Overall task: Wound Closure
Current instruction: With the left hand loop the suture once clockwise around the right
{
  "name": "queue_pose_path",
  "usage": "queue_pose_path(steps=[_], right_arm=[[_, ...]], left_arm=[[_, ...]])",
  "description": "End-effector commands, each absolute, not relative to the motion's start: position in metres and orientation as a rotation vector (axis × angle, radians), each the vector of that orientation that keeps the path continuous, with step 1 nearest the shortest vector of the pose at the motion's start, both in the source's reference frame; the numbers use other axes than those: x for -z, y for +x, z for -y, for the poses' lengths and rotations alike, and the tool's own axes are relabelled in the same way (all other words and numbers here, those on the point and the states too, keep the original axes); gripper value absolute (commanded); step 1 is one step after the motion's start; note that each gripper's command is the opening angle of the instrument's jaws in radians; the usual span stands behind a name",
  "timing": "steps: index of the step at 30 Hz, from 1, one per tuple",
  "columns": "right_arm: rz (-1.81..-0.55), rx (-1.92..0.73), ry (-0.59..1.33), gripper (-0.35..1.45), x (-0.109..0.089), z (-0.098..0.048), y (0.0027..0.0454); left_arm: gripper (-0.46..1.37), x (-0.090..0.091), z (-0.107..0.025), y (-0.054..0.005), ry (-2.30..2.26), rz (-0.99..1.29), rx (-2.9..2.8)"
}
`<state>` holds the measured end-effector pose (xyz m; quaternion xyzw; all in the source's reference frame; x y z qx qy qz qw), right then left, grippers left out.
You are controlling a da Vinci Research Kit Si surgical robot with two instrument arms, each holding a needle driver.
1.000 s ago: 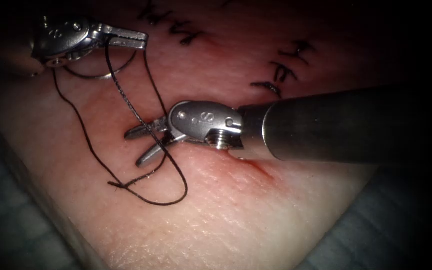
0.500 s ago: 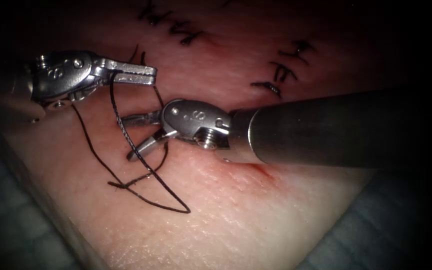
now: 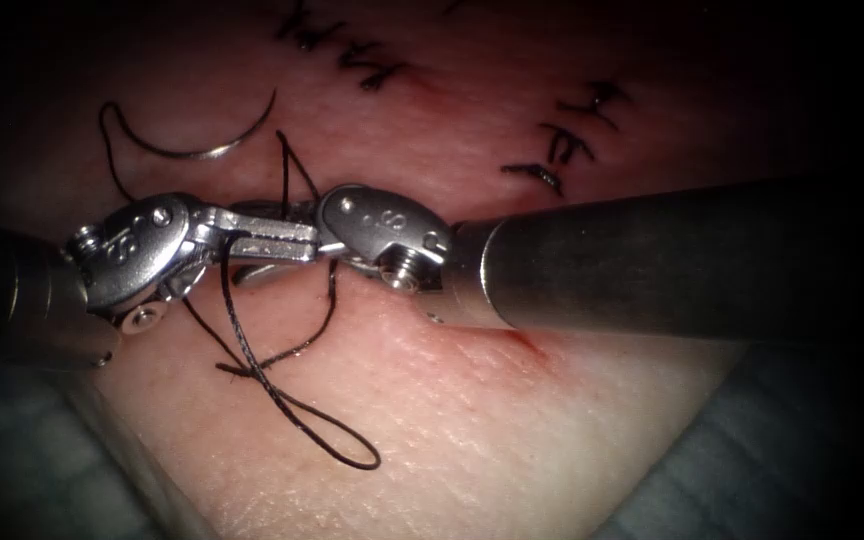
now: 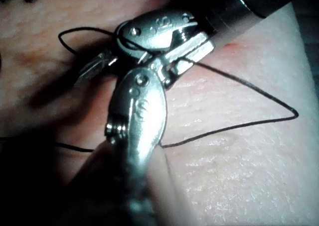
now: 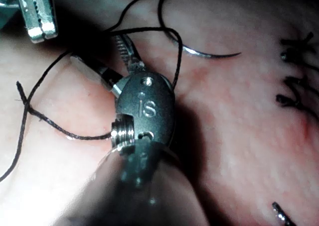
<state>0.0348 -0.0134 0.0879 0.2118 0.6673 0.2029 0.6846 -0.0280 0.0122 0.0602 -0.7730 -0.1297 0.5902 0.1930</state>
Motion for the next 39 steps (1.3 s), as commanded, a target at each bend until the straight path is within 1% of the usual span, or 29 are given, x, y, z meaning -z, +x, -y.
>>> queue_pose_path(steps=[1,8,16,18,21,22,29,39], right_arm=[[-1.502,-0.462,0.475,0.4,-0.0878,0.0132,0.0349],[-1.538,-0.469,0.489,0.37,-0.0877,0.0122,0.0364],[-1.63,-0.524,0.52,0.32,-0.0878,0.0118,0.0367],[-1.675,-0.553,0.545,0.27,-0.0877,0.0116,0.0364],[-1.75,-0.593,0.577,0.23,-0.0874,0.0113,0.0359],[-1.783,-0.608,0.592,0.23,-0.0871,0.0111,0.0356],[-1.897,-0.622,0.633,0.24,-0.0857,0.0105,0.0341],[-1.897,-0.688,0.637,0.19,-0.0845,0.0111,0.0324]], left_arm=[[-0.35,-0.0602,-0.012,-0.0283,-2.166,0.381,-1.651],[-0.35,-0.0604,-0.0115,-0.0289,-2.171,0.431,-1.63],[-0.35,-0.0603,-0.0114,-0.0284,-2.15,0.493,-1.596],[-0.35,-0.0604,-0.0114,-0.0281,-2.142,0.494,-1.59],[-0.35,-0.0608,-0.0115,-0.0277,-2.122,0.488,-1.578],[-0.35,-0.0611,-0.0116,-0.0276,-2.109,0.485,-1.576],[-0.35,-0.0634,-0.0116,-0.0268,-2.049,0.468,-1.567],[-0.35,-0.0674,-0.0117,-0.0257,-2.004,0.476,-1.538]])
